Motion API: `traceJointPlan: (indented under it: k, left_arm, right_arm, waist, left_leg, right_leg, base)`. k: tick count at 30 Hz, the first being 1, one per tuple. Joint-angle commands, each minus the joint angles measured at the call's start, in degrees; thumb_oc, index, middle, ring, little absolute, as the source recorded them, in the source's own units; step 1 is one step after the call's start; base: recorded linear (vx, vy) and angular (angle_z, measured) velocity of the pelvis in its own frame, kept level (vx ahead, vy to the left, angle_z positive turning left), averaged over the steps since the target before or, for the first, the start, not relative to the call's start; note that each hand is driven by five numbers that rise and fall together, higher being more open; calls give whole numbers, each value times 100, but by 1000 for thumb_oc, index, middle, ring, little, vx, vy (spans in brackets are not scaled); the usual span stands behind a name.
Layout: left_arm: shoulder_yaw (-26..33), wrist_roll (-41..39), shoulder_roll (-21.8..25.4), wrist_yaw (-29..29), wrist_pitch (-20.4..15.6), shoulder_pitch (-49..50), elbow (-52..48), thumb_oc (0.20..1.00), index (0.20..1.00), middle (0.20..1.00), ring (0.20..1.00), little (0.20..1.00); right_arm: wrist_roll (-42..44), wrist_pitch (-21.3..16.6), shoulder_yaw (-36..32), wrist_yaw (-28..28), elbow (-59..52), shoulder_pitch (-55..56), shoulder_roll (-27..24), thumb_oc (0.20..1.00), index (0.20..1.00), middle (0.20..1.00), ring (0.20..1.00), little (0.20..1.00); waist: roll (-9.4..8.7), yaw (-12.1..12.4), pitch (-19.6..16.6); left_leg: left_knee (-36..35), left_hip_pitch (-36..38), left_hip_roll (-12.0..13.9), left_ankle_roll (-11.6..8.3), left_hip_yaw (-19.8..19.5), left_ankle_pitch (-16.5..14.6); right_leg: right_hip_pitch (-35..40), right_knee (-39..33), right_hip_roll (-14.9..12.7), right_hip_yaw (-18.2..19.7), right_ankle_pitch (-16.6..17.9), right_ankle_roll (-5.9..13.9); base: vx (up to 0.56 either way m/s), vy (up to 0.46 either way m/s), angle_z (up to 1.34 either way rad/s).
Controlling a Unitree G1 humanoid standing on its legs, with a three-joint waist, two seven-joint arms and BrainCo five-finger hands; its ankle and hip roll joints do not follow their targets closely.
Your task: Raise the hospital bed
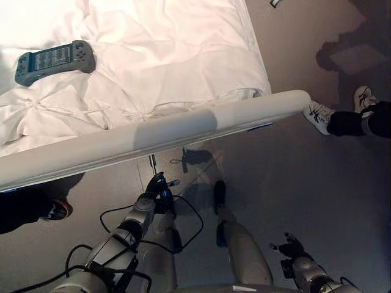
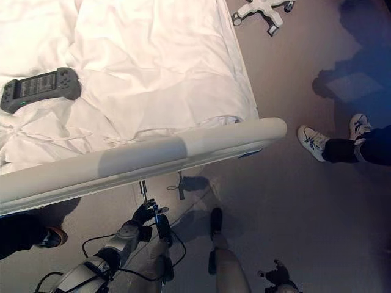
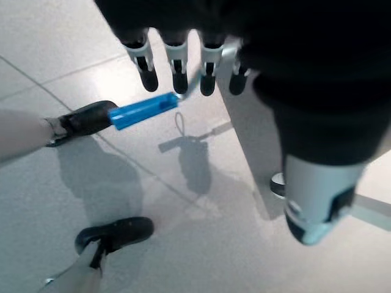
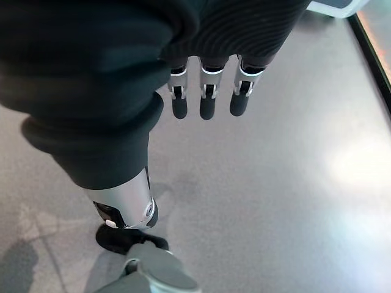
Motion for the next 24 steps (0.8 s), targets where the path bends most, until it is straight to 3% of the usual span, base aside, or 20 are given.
traceJointPlan:
  k: [1, 9, 12, 24]
  left_arm:
    - [-18, -242, -89, 143, -200, -373, 114, 1000, 1000, 1000, 1000, 1000]
    - [-132, -530, -8, 282, -250, -853, 1, 1000, 1000, 1000, 1000, 1000]
    - [-108, -741, 19, 324, -263, -1048, 71, 1000, 1000, 1000, 1000, 1000]
    - [68, -861, 160, 199, -130, -1039, 576, 1000, 1000, 1000, 1000, 1000]
  right_arm:
    - [211, -93, 154, -166, -315, 188, -109, 1000, 1000, 1000, 1000, 1000]
    - [193, -160, 276, -233, -1106, 304, -161, 1000, 1000, 1000, 1000, 1000]
    - [187, -180, 320, -265, -1316, 328, -177, 1000, 1000, 1000, 1000, 1000]
    - [190, -184, 351, -231, -910, 81, -193, 1000, 1000, 1000, 1000, 1000]
  waist:
    - [-133, -31, 40]
    - [-213, -123, 210]
    - [-227, -172, 224]
    - [-308, -242, 192]
  left_leg:
    - [-109, -632, -77, 51, 2, 543]
    - [-109, -864, -68, 48, 54, 583]
    - [-158, -870, -68, 6, 17, 448]
    - [-160, -1076, -37, 24, 41, 433]
  right_leg:
    - [-623, 103, -196, 90, 583, 319]
    - [-891, 113, -183, 141, 659, 335]
    - [-938, 89, -142, 219, 551, 381]
    - [-1205, 93, -89, 292, 582, 376]
  base:
    - [0, 0, 0]
    - [2, 6, -3]
    - [59, 16, -9]
    - [2, 0, -2]
